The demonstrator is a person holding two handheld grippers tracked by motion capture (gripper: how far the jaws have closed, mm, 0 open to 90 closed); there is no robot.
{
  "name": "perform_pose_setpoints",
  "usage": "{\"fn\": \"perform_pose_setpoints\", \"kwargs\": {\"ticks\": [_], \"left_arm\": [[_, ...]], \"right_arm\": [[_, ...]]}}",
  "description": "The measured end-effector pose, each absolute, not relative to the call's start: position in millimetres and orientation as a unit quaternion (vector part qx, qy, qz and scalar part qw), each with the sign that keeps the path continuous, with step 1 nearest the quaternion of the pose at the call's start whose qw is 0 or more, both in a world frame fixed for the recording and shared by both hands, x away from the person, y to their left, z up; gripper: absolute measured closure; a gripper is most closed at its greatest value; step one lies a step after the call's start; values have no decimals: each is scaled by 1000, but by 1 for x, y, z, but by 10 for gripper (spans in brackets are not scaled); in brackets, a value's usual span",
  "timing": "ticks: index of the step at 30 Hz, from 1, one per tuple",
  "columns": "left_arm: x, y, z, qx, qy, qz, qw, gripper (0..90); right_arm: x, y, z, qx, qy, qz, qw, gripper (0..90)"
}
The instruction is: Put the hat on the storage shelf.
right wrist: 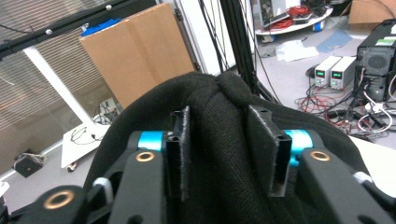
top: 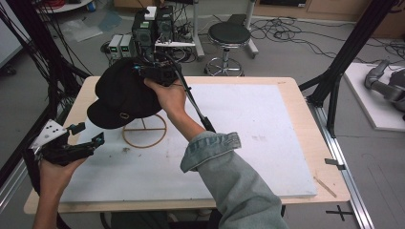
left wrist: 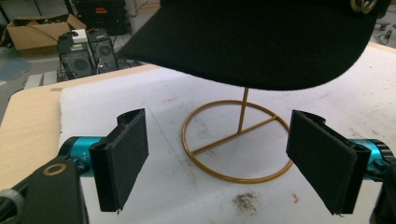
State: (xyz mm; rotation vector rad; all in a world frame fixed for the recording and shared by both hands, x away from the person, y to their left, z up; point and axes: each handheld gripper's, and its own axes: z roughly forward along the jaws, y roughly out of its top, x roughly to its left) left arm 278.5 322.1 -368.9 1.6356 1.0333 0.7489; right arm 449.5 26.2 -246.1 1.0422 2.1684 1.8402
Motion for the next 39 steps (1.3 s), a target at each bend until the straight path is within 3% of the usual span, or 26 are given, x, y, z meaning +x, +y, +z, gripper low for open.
{"fn": "perform_pose_setpoints", "kwargs": {"ticks": [10, 20, 26, 39], "left_arm": [[276, 326, -363, 681, 428, 313, 506, 211], [275, 324, -364, 686, 423, 309, 505, 211], [274, 324, -366, 685, 427, 307, 504, 211], [275, 307, -377, 695, 417, 305, 500, 211]], "right_arm": [[451, 22, -247, 349, 714, 604, 57, 467], [447, -8, -246, 364, 715, 589, 93, 316], [434, -35, -239, 356, 712, 590, 134, 289], [409, -118, -248, 393, 692, 581, 169, 233]]}}
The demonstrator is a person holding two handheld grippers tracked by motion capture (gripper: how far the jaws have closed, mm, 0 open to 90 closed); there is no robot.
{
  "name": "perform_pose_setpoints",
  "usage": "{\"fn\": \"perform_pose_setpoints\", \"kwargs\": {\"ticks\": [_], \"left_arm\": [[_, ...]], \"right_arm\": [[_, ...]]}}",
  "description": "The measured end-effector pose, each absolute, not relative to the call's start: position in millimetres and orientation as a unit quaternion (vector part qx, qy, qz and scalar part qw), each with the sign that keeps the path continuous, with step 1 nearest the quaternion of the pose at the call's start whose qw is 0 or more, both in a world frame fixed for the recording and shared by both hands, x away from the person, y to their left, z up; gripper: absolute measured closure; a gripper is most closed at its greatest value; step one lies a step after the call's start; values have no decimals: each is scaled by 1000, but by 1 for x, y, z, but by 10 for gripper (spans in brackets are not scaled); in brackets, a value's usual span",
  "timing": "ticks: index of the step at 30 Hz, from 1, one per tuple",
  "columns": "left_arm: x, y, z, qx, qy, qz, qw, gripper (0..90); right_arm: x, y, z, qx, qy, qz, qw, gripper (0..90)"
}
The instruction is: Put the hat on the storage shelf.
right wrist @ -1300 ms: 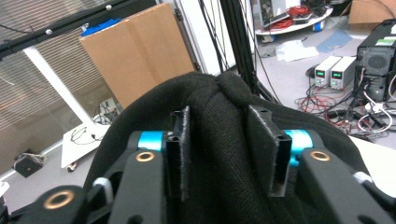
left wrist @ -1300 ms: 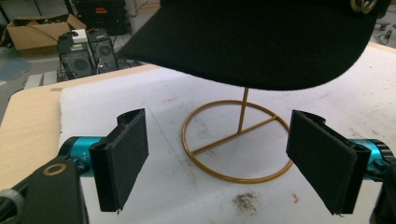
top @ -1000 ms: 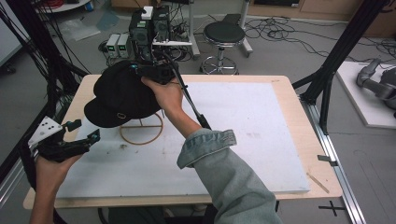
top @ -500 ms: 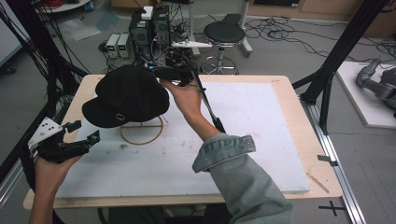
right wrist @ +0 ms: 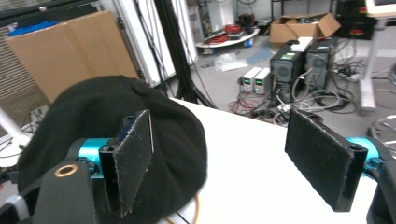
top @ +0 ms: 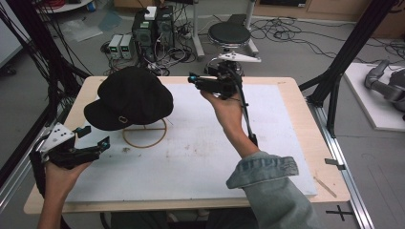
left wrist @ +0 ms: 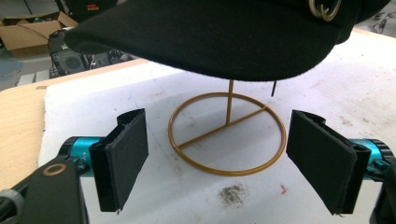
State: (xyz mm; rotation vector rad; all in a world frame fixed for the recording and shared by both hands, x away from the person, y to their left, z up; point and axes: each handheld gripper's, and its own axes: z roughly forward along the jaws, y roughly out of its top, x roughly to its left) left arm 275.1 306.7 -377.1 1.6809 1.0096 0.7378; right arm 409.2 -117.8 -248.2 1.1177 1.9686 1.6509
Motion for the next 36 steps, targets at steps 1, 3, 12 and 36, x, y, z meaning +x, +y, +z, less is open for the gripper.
{"fn": "perform_pose_setpoints", "kwargs": {"ticks": [1, 3, 12, 36], "left_arm": [[275, 306, -378, 695, 417, 305, 500, 211], [276, 304, -380, 695, 419, 304, 498, 210], [275, 302, -385, 693, 418, 315, 496, 205], [276, 294, -395, 691, 418, 324, 493, 202]], "right_arm": [[407, -124, -250, 396, 690, 580, 173, 231], [403, -136, -253, 404, 687, 577, 179, 224], [383, -180, -271, 423, 672, 569, 214, 201], [340, -259, -343, 492, 635, 538, 257, 119]]}}
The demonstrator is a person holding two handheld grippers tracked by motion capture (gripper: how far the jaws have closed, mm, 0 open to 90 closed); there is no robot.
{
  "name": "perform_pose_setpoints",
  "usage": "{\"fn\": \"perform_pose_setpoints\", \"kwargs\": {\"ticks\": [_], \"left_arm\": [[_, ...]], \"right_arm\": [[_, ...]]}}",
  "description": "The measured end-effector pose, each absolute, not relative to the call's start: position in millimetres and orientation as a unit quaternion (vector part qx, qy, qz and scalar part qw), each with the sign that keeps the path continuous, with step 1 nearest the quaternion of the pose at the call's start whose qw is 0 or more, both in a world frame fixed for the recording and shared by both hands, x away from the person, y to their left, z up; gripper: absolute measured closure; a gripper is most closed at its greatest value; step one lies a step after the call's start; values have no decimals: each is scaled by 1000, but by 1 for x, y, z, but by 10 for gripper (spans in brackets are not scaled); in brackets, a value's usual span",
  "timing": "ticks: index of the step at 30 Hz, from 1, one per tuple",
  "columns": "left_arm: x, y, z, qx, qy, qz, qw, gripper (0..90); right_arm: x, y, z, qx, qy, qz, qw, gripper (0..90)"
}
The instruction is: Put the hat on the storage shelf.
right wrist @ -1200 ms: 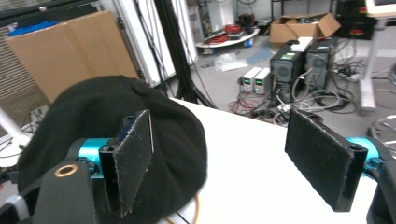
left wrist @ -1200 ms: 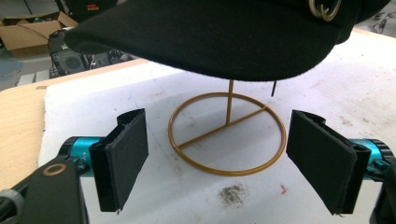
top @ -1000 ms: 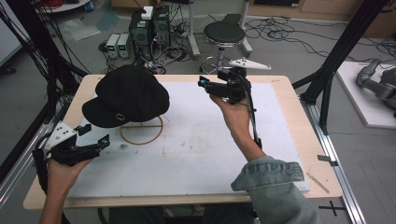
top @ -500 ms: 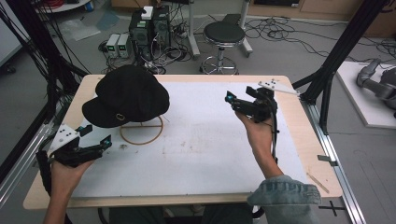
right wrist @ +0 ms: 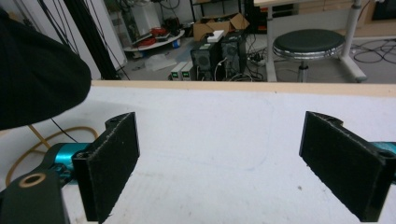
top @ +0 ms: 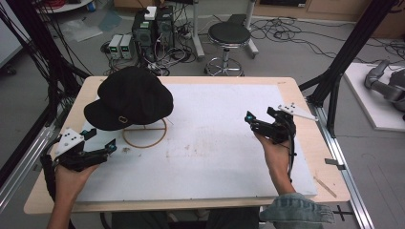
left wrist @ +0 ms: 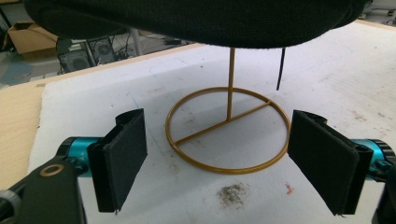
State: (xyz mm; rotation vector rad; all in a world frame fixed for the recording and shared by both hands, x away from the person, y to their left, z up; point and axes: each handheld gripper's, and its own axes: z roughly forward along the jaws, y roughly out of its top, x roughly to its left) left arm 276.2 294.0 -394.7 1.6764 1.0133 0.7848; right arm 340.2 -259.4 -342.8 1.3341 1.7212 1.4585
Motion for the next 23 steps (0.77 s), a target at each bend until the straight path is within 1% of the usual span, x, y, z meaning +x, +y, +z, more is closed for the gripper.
{"fn": "perform_pose_setpoints", "kwargs": {"ticks": [13, 23], "left_arm": [[276, 293, -398, 691, 420, 325, 491, 201], [276, 294, -397, 689, 420, 327, 491, 201]], "right_arm": [[331, -268, -371, 504, 623, 536, 265, 119], [327, -270, -374, 504, 620, 540, 264, 119]]}}
